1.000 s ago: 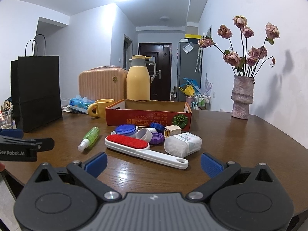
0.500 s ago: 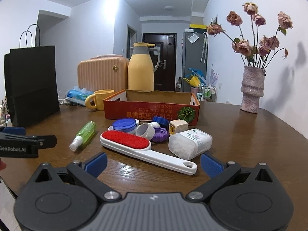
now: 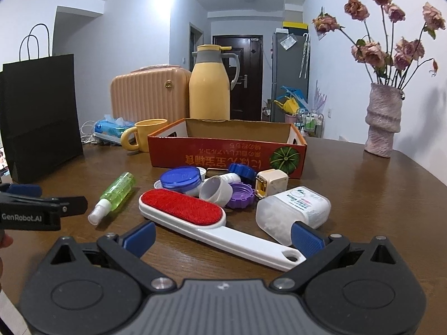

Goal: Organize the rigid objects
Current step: 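Grasp the red lint brush handle with the right gripper while the left tool approaches the green spray bottle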

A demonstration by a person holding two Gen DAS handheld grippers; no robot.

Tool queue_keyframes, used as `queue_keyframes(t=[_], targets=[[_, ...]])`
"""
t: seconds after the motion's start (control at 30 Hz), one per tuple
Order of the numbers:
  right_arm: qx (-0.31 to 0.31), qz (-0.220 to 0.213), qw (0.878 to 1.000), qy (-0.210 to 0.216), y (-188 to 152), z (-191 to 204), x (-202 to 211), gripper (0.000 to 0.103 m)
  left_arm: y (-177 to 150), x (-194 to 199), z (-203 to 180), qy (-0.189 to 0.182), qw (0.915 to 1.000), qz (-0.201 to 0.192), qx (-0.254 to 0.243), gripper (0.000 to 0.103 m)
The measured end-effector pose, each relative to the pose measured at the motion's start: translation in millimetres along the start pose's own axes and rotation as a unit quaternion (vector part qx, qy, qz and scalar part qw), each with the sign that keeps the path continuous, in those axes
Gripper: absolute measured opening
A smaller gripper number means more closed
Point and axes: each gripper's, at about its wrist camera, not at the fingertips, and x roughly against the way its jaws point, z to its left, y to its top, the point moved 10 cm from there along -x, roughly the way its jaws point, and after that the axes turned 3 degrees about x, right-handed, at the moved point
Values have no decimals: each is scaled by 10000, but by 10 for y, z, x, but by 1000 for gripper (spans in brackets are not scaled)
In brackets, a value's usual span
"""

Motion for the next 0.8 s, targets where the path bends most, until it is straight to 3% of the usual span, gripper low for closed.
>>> queue_keyframes(t=[0.6, 0.8], targets=[[268, 365, 9986, 282, 77, 89, -582, 103, 125, -476, 7, 49, 9995, 299, -25, 103], [493, 621, 9951, 592, 46, 209, -823, 103, 119, -654, 76, 137, 9984, 540, 70, 103]])
